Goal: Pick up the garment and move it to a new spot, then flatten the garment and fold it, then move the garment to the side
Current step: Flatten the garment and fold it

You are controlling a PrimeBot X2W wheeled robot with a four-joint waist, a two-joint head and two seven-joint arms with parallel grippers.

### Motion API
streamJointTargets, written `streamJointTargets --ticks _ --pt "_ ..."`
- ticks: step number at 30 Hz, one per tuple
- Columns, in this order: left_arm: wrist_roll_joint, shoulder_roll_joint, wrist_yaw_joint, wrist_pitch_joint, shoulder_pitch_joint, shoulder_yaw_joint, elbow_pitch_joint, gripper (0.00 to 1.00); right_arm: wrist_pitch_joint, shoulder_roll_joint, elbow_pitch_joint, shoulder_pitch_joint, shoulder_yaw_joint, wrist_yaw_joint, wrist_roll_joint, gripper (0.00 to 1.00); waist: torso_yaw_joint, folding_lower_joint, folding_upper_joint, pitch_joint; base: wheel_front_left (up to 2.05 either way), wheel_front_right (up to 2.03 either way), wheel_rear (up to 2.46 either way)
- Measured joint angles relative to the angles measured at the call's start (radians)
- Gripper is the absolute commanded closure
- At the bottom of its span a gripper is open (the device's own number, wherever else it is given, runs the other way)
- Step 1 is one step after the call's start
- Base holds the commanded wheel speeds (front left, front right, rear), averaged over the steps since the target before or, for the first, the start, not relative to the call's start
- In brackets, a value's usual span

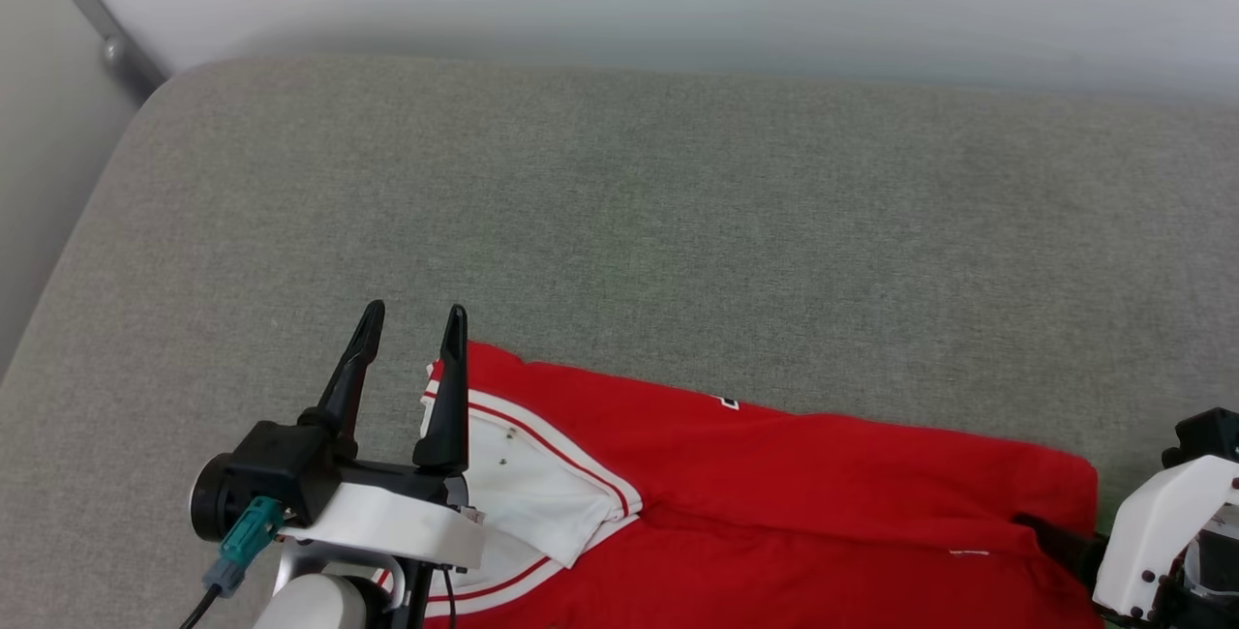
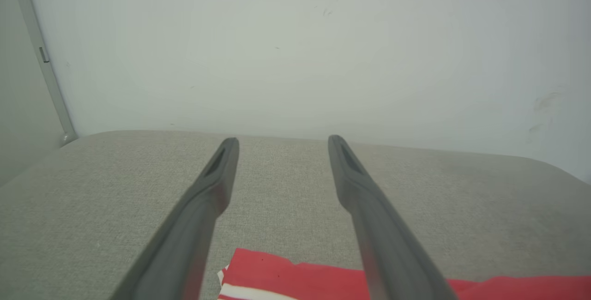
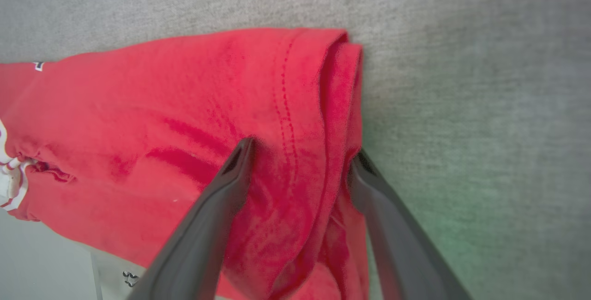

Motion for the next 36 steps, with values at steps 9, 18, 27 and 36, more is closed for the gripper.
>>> streamJointTargets --ticks 9,18,27,36 --pt "0.016 -0.005 -0.003 -0.007 -0.005 0.000 0.017 0.00 0.075 -0.007 0.046 -0.024 0.030 0.000 0.048 1.00 0.000 0.0000 0.0000 0.011 0.00 0.00 0.00" --pt "0.017 0.013 0.017 -0.003 0.025 0.011 0.034 0.00 0.049 -0.066 0.039 -0.072 0.063 0.000 0.046 1.00 -0.034 -0.0001 0.0000 -0.057 0.00 0.00 0.00" --pt "0.018 0.024 0.042 0.011 0.063 0.010 0.014 0.00 0.065 -0.131 0.030 -0.076 -0.120 0.000 -0.009 1.00 -0.076 -0.0002 0.0000 -0.108 0.00 0.00 0.00" --pt "0.018 0.035 0.054 0.019 0.080 0.009 0.016 0.00 0.221 -0.052 0.007 -0.088 -0.278 0.000 -0.021 1.00 -0.105 -0.0002 0.0000 -0.133 0.00 0.00 0.00"
